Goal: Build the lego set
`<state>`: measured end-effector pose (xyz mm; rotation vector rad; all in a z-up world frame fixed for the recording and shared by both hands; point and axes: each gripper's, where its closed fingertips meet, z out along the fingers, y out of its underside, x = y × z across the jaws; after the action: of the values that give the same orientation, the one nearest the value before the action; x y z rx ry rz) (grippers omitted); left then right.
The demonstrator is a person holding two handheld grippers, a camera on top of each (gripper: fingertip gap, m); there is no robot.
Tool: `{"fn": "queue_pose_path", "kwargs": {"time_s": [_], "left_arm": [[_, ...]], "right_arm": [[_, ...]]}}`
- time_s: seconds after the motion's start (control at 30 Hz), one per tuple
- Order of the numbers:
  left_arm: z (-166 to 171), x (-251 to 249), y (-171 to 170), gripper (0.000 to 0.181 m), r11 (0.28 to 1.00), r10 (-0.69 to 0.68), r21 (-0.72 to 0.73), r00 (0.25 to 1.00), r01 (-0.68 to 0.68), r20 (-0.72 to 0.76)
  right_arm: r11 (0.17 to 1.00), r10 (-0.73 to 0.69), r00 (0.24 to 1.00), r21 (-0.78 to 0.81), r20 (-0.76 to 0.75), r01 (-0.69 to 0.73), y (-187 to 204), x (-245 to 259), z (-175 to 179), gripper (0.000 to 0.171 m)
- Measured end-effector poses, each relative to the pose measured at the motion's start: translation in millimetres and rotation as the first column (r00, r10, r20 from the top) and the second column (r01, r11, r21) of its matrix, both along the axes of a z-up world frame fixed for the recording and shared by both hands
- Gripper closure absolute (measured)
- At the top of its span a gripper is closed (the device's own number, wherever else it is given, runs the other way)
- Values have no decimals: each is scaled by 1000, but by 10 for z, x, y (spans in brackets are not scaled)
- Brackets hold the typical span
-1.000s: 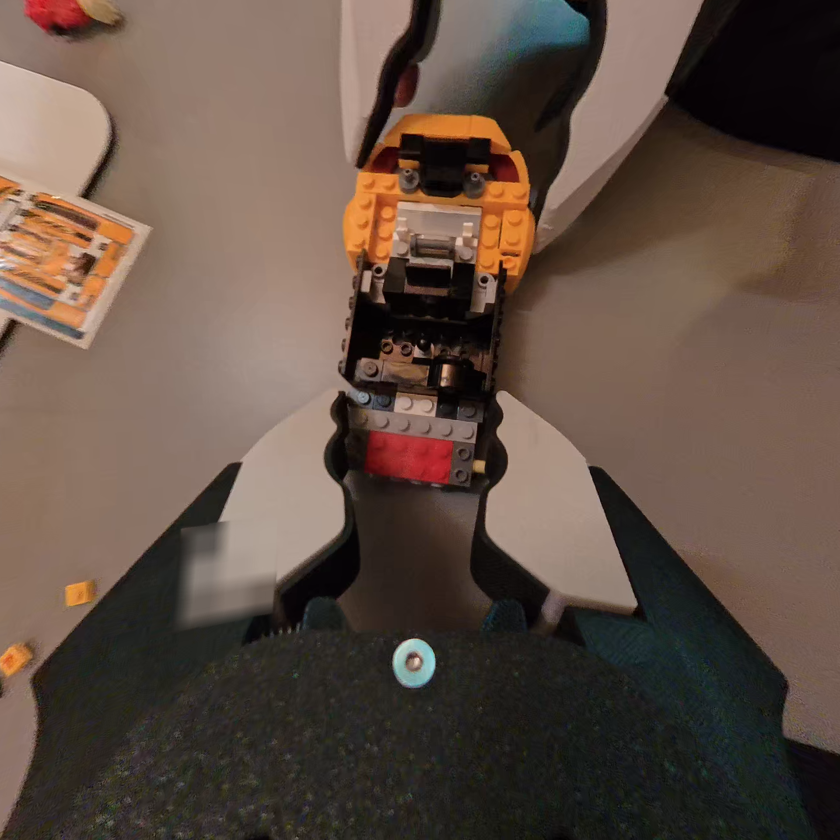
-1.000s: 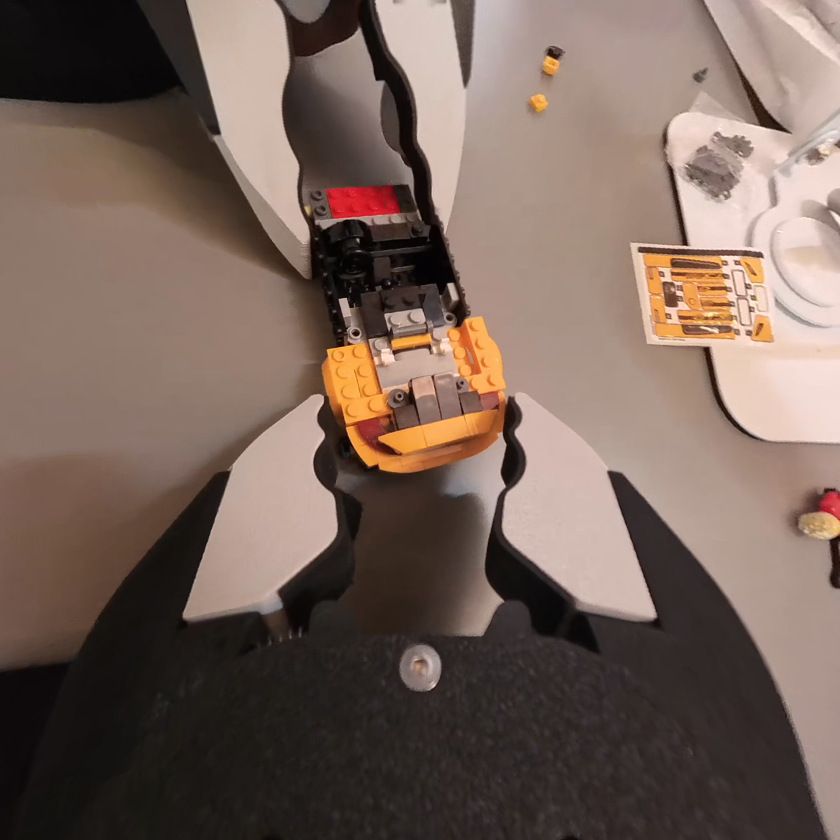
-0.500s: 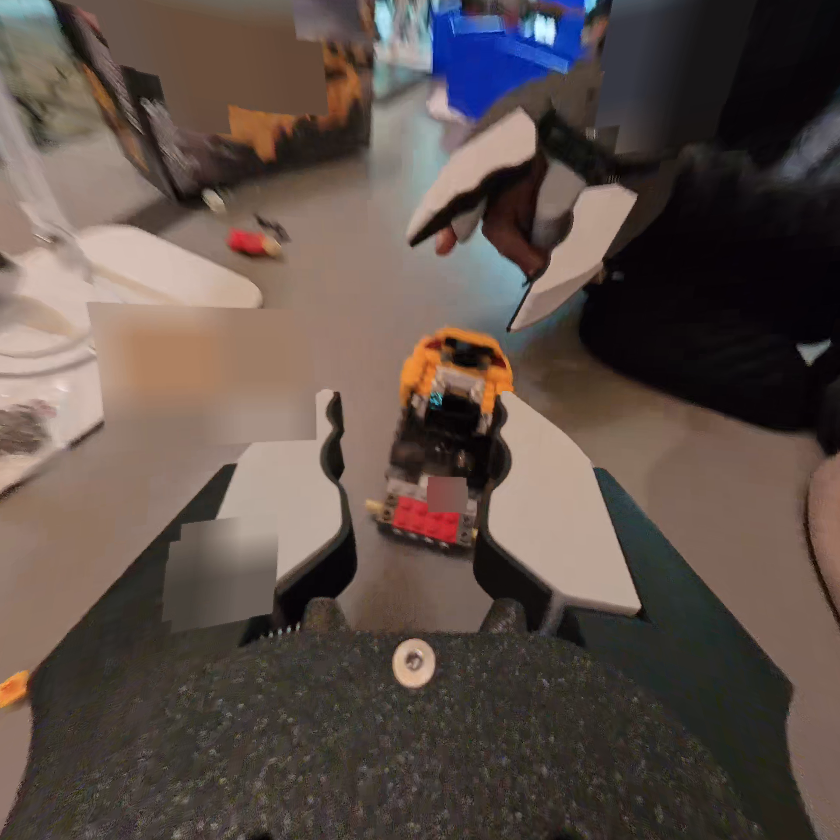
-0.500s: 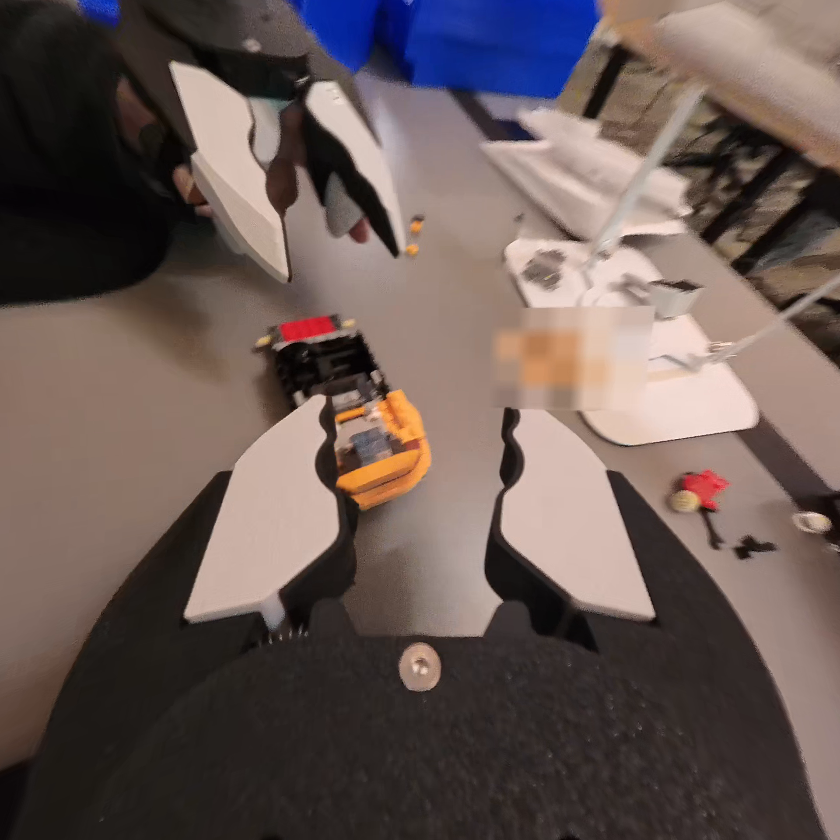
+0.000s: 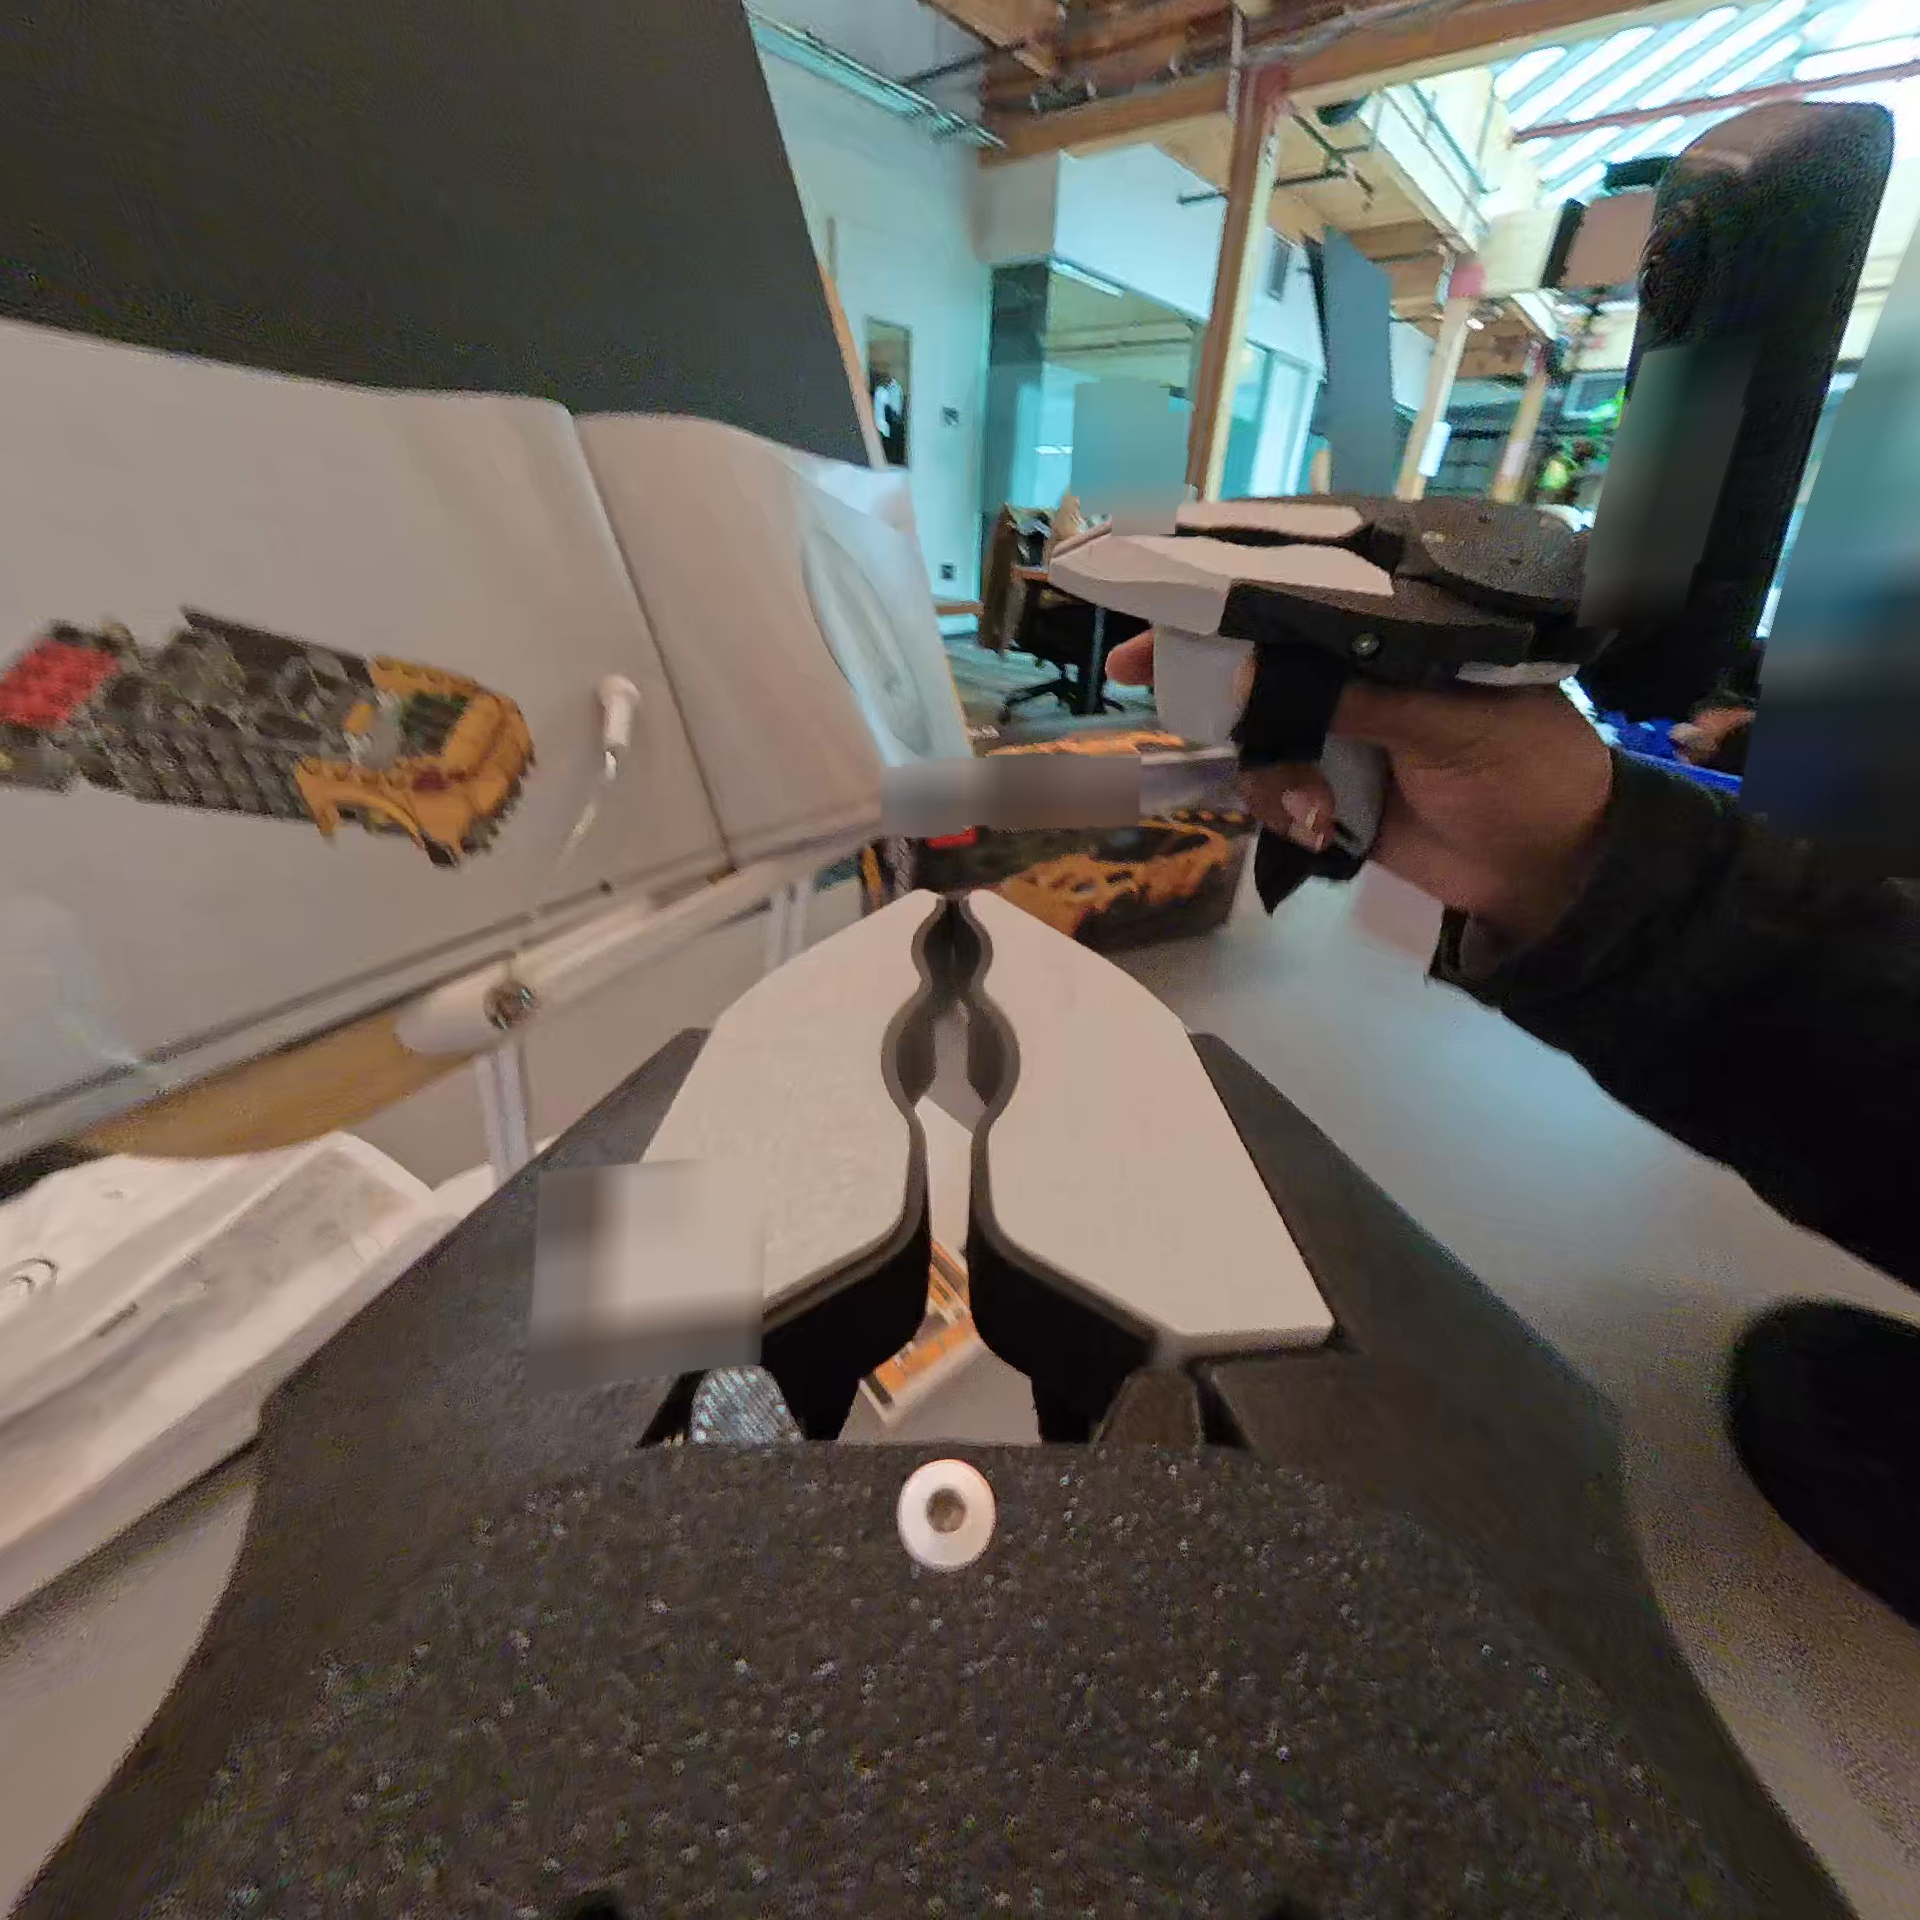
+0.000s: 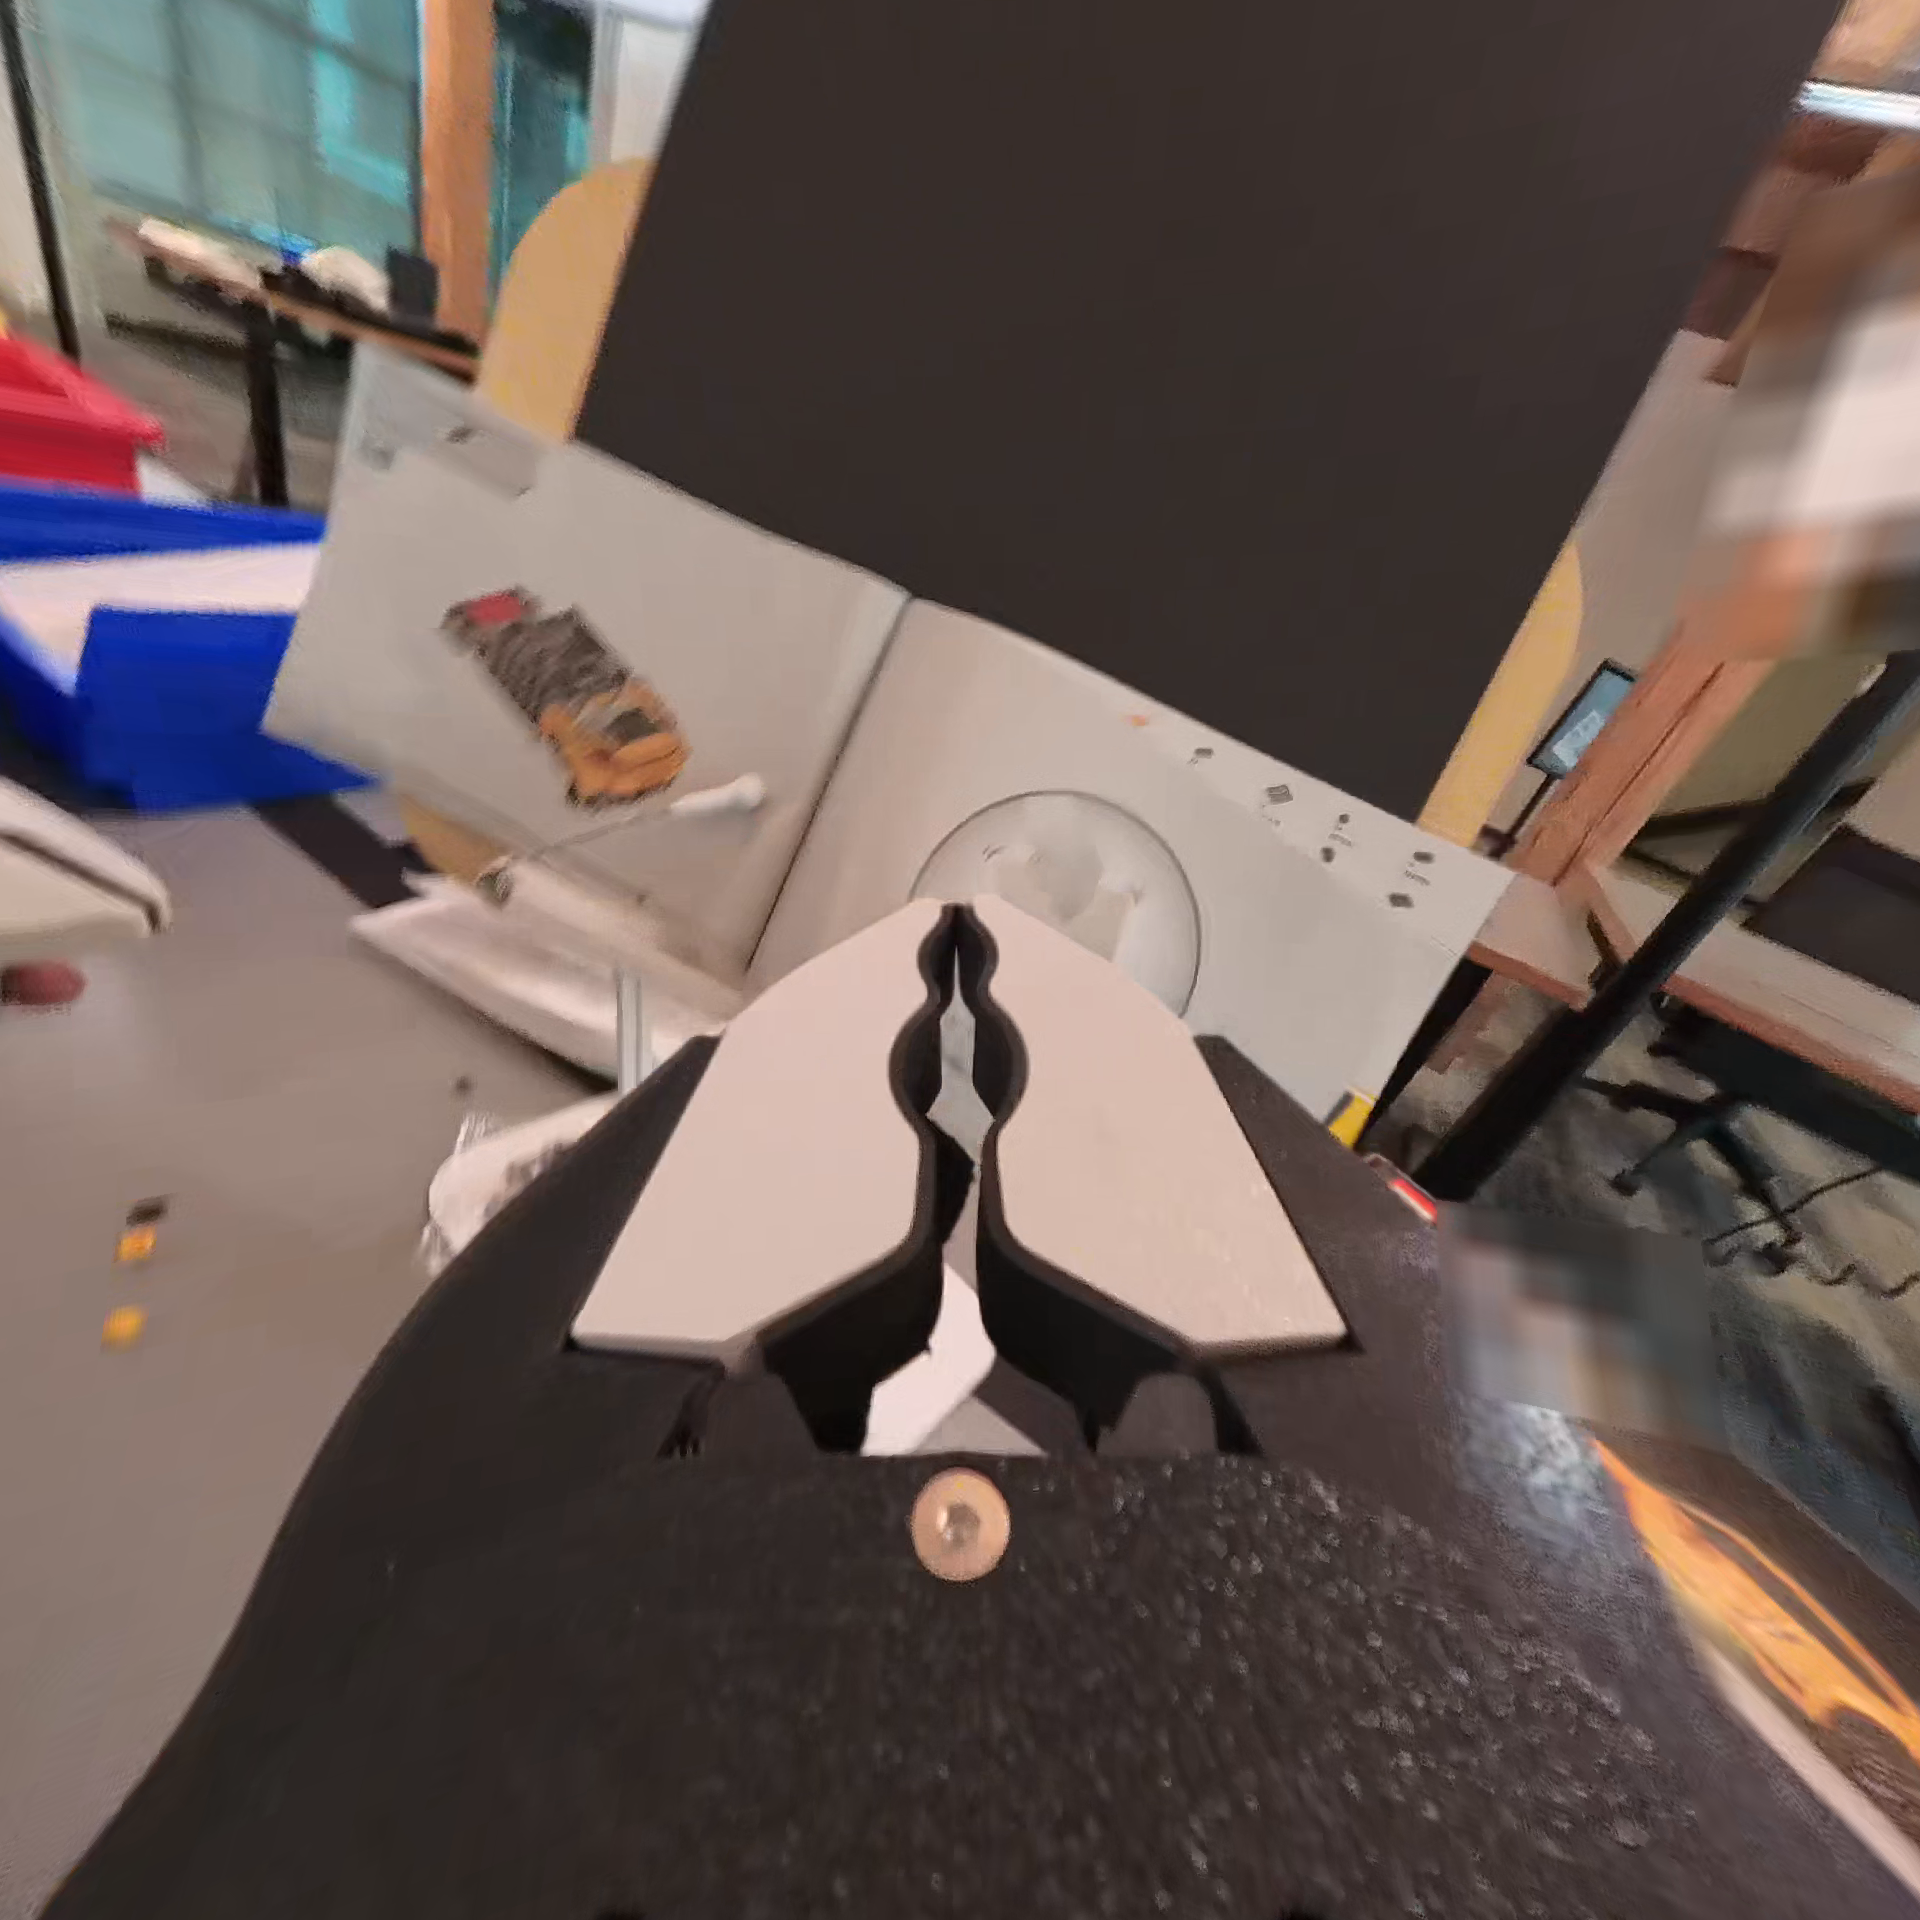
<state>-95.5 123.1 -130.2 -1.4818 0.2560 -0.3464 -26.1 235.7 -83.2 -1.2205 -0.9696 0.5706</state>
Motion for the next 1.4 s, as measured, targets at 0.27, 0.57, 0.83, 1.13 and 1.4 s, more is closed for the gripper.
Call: {"fn": "queue_pose_path", "kwargs": {"time_s": [0.27,0.57,0.83,1.13,1.4], "left_arm": [[-168,-241,613,181,982,189,3,980,-189,-59],[-290,-561,890,181,959,280,-18,957,-282,-78],[-332,-594,846,181,958,281,-18,952,-285,-126],[-335,-595,829,181,963,268,-6,954,-271,-132],[-334,-590,824,181,966,256,3,957,-258,-140]], "right_arm": [[996,-85,996,-14,14,85,228,-670,-451,168],[982,-186,982,18,42,186,680,-421,-552,167],[966,-258,966,-6,-1,258,915,-114,-577,145],[959,-256,961,-150,-103,240,1225,145,-566,78],[848,110,959,-480,-259,-227,1188,-17,-804,92]]}}
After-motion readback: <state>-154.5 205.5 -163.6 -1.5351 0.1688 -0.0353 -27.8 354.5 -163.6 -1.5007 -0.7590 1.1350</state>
